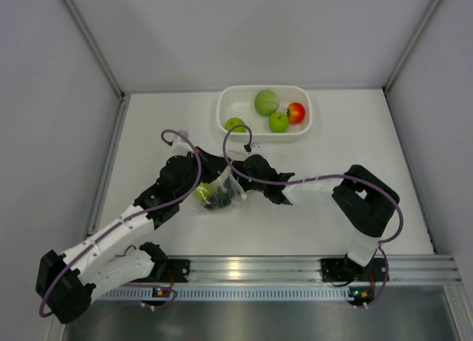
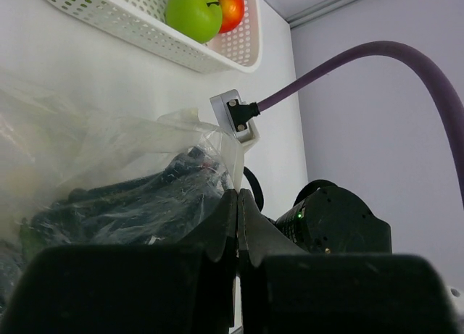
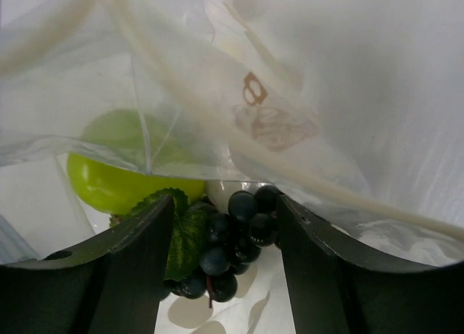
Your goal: Open the zip-top bag and remove the fake food
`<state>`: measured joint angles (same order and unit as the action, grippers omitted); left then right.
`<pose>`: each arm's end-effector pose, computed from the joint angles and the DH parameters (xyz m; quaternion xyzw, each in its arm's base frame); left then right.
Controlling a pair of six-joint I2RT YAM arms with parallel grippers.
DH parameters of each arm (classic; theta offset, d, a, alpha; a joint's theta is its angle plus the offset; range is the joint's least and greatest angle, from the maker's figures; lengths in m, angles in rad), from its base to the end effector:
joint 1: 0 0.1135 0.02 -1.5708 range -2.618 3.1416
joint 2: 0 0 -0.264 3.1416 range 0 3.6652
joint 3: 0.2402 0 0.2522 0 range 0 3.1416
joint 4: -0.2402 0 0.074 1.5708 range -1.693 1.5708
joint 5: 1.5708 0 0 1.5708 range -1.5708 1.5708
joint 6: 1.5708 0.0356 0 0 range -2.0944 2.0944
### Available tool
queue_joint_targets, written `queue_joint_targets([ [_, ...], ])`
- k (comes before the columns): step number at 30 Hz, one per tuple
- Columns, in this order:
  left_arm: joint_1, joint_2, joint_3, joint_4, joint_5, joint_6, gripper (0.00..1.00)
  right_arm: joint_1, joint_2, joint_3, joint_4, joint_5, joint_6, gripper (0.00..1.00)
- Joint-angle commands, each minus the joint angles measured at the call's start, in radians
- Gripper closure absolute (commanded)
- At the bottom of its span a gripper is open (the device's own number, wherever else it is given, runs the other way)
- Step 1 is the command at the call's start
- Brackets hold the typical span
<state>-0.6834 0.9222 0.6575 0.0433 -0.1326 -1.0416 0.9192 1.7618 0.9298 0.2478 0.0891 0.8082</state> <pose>0.1730 -0.1348 0.2937 -0.1795 0.7593 -0.4397 0.4448 0.2274 0.2929 0.1716 -0.0277 0.8797 0.3342 0.3371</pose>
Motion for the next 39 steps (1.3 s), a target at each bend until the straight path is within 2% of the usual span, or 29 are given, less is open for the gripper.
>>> queue_joint_targets([
  [1,-0.004,0.018,-0.004,0.063,0.016,0.046,1.0,0.027,0.001,0.032,-0.103,0.04,-0.06,0.4],
  [6,-0.011,0.044,-0.006,0.064,0.01,0.078,1.0,0.044,-0.018,0.049,-0.217,0.084,-0.031,0.37],
  [12,-0.036,0.058,-0.036,0.093,-0.021,0.086,1.0,0.076,-0.058,0.047,-0.232,0.136,-0.02,0.34],
  [19,-0.061,0.06,-0.064,0.098,-0.047,0.089,1.0,0.099,0.036,0.101,-0.327,0.167,-0.017,0.28],
  [28,-0.07,0.05,-0.094,0.098,-0.07,0.08,1.0,0.147,0.109,0.119,-0.369,0.256,-0.006,0.41],
  [32,-0.07,0.05,-0.102,0.098,-0.075,0.074,1.0,0.152,0.159,0.129,-0.358,0.268,0.0,0.56],
  [34,-0.07,0.049,-0.107,0.098,-0.078,0.074,1.0,0.153,0.171,0.135,-0.363,0.273,-0.001,0.6],
  [39,-0.071,0.043,-0.113,0.098,-0.09,0.074,1.0,0.158,0.134,0.13,-0.343,0.301,-0.038,0.77],
])
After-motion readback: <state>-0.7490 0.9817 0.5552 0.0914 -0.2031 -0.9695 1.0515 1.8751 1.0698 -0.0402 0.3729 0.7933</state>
